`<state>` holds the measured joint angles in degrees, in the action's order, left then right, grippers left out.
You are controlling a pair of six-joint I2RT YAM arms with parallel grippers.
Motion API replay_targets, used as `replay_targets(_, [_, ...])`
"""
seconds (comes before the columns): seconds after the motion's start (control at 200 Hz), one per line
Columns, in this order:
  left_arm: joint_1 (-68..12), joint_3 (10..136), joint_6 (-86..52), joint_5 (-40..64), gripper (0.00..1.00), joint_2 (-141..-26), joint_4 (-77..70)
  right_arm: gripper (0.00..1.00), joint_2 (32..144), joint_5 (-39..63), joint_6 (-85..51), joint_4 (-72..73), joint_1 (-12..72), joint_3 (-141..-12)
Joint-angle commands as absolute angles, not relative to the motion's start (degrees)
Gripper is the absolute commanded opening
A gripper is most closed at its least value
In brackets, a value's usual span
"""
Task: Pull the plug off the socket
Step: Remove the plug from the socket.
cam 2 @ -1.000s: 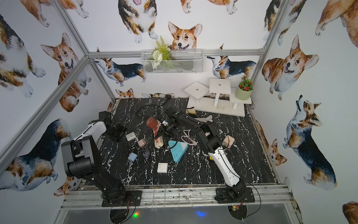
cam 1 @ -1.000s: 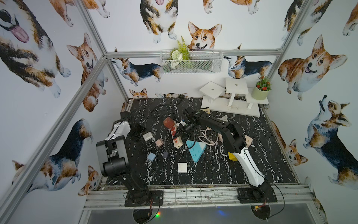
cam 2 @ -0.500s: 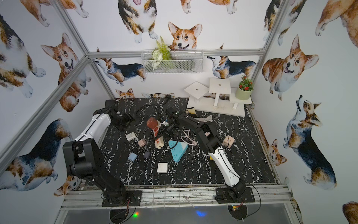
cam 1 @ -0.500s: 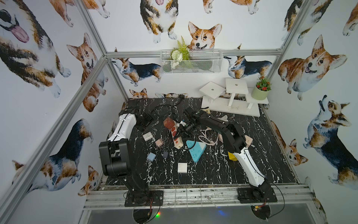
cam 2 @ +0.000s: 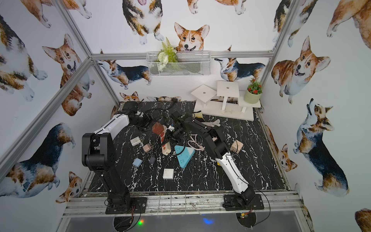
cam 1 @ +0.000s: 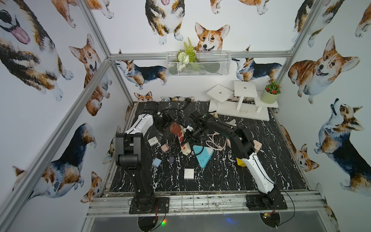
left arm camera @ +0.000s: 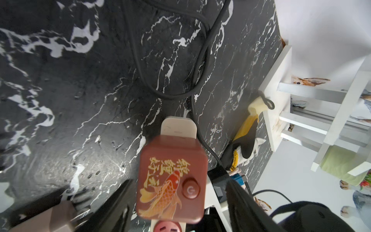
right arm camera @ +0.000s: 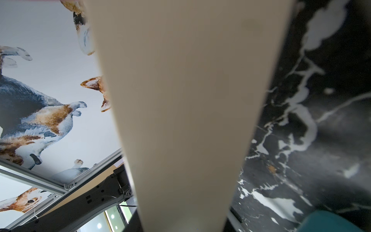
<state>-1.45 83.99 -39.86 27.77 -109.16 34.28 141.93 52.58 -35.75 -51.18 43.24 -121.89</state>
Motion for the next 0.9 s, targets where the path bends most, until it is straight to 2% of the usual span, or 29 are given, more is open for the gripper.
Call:
replay_targets(0.0, [-2.1,84.5,-39.4,29.0,0.77,-110.4,33.6,0.0,141.2,53.3,-34.0,-52.6,43.3,-122.3])
replay_targets(0.25, [-3.0,82.2,-41.3,29.5,0.77,-112.5,31.5,0.0,141.2,53.2,-33.8,-52.9,43.5,-122.3])
replay_targets(0.44, [-3.0,80.3,-45.7,31.4,0.67,-112.4,25.6,0.0,141.2,53.2,-33.6,-53.0,43.7,-122.2])
replay_targets(0.596, [-2.9,80.0,-45.7,31.0,0.43,-111.5,25.2,0.0,141.0,52.2,-32.9,-54.1,43.8,-122.1])
replay_targets(0.766, [-2.7,80.1,-45.4,30.5,0.0,-110.3,26.9,0.0,140.3,45.8,-31.3,-58.3,43.7,-121.6])
replay_targets(0.896, [-2.4,83.3,-43.9,27.9,0.0,-110.5,33.0,0.0,139.1,41.2,-33.1,-59.1,43.3,-119.0])
